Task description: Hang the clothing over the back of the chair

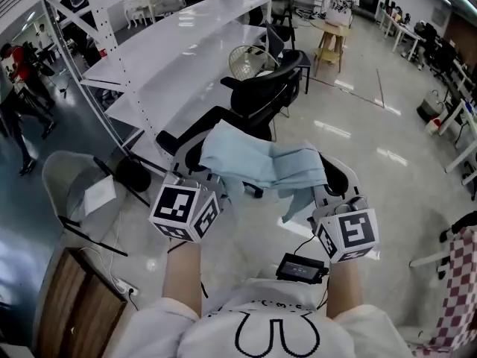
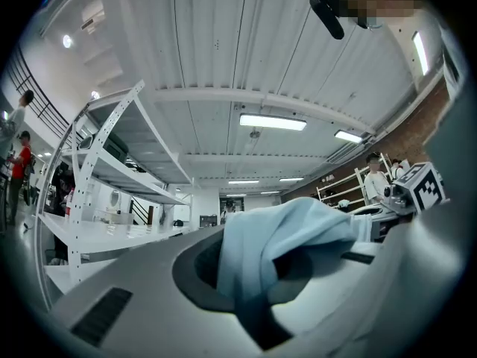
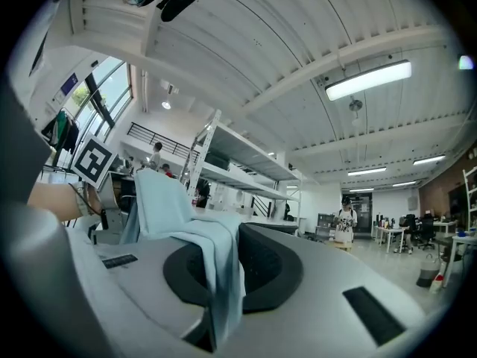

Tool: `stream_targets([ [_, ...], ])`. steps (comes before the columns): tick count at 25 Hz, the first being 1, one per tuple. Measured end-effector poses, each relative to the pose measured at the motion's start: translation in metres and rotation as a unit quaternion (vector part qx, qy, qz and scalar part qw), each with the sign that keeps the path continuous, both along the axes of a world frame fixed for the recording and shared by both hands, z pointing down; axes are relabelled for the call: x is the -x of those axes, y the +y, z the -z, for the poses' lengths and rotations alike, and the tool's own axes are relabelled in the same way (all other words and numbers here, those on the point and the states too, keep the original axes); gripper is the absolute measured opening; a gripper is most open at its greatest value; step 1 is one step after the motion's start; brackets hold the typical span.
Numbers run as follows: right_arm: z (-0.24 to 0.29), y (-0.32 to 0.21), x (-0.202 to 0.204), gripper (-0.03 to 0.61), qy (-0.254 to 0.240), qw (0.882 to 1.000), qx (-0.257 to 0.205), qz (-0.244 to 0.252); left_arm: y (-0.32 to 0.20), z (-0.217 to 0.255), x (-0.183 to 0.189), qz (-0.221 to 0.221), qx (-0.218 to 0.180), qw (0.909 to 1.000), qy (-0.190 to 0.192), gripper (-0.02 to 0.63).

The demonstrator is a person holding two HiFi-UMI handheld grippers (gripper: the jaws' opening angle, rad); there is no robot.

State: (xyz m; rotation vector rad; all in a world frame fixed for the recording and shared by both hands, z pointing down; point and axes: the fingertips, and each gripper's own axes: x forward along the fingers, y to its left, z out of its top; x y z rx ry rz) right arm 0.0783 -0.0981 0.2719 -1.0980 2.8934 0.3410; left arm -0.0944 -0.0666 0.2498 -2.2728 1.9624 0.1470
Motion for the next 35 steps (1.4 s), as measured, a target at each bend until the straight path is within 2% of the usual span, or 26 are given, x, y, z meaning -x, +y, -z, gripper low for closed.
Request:
stream_targets([
  [5, 0.000, -0.036, 0.007, 0.034, 0.019, 1.000, 0.021, -0.006, -0.035, 0.014, 0.022, -0.019, 0.005, 0.9997, -0.016, 0.037],
  [12, 0.025, -0.088, 0.023, 0.034, 0.046, 0.999, -0.010, -0.012, -0.089, 0.037, 0.029, -0.050, 0.009, 0.9958, -0.076, 0.037],
  [20, 0.045, -0.164, 0.048, 0.034, 0.041, 0.997, -0.055, -0.034, -0.159, 0.056, 0.065, -0.055, 0.010, 0.9927, -0.107, 0.037],
  [28, 0.057, -0.235, 0.076, 0.035, 0.044, 0.994, -0.075, -0.062, -0.240, 0.063, 0.104, -0.061, 0.003, 0.9905, -0.124, 0.037],
  [35, 0.058, -0.272, 0.074, 0.035, 0.057, 0.990, -0.085, -0.100, -0.292, 0.070, 0.113, -0.063, -0.004, 0.9850, -0.161, 0.037],
])
